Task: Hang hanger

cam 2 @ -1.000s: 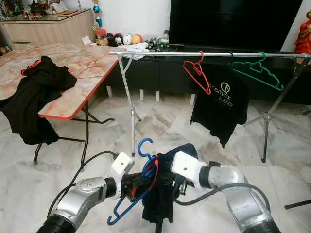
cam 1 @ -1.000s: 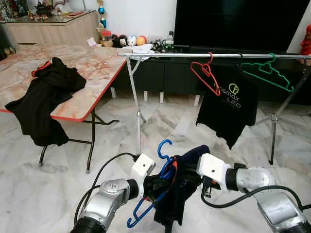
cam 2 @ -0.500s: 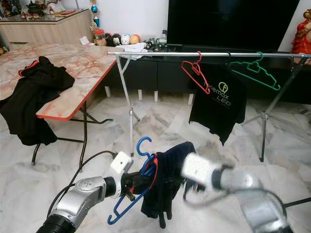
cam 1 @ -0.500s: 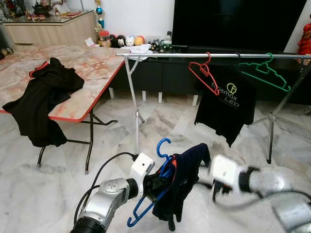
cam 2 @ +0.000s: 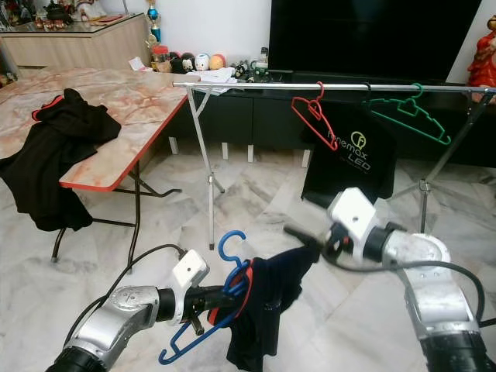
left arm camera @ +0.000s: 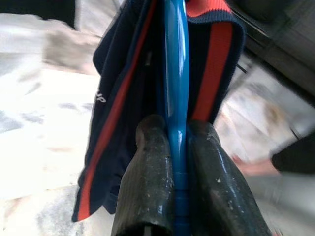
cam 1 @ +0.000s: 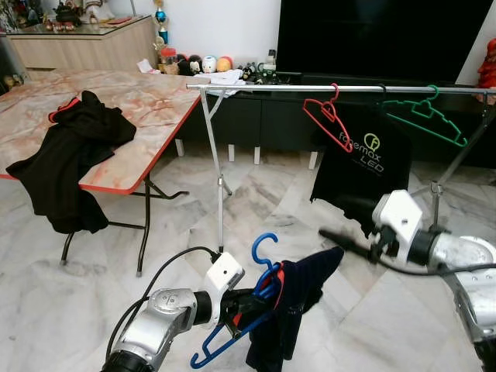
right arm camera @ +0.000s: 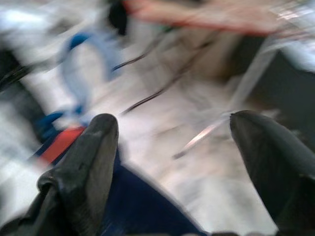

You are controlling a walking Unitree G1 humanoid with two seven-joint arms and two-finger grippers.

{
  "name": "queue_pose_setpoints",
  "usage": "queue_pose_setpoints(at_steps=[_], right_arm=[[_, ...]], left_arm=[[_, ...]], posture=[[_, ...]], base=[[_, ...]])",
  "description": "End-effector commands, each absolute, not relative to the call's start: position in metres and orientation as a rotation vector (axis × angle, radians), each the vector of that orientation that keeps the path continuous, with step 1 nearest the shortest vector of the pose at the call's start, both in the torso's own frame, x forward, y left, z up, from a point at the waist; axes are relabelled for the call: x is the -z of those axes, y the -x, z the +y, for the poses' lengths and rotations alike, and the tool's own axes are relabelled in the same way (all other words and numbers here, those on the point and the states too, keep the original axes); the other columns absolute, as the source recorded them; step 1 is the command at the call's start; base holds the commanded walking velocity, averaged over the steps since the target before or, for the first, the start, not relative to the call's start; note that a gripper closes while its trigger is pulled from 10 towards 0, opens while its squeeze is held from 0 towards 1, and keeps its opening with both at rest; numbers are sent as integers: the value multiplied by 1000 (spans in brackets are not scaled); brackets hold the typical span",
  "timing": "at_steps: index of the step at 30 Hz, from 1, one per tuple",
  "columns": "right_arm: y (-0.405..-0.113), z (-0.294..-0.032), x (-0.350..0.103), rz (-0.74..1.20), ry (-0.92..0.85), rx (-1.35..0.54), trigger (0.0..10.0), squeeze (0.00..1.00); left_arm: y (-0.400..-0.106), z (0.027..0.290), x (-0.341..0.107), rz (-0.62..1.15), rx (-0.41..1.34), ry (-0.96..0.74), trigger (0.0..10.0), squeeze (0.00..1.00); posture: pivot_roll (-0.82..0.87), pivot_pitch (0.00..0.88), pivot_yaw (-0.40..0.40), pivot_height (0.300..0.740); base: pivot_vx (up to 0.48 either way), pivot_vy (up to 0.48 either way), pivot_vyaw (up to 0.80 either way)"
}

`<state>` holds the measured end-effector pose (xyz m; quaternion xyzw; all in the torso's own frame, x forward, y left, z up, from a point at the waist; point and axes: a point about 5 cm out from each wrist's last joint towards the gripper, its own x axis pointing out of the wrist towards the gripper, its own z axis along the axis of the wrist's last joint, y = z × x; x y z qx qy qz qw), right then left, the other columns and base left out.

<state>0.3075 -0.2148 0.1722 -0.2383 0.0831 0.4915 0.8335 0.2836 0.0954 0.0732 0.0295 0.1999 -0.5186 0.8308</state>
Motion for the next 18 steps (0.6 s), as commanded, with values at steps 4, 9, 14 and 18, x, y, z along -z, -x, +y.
queue_pose_setpoints(at_steps=[4, 9, 14, 18], right_arm=[[-305, -226, -164, 261, 546, -1151, 10000, 1000], [-293, -229, -152, 367, 593, -1293, 10000, 1000], [-284, -220, -143, 387, 556, -1436, 10000, 0], [-281, -215, -142, 390, 491, -1527, 10000, 0]], left_arm=[[-274, 91, -91, 388, 1276, -107, 10000, 0], [-267, 93, -92, 413, 1350, -153, 10000, 0], [-264, 93, -96, 423, 1410, -200, 10000, 0], [-266, 92, -98, 420, 1413, -221, 10000, 0]], posture=[[-41, 0, -14, 740], [-41, 0, -12, 740], [-30, 0, -14, 740], [-29, 0, -13, 740]], base=[[0, 0, 0], [0, 0, 0], [0, 0, 0], [0, 0, 0]])
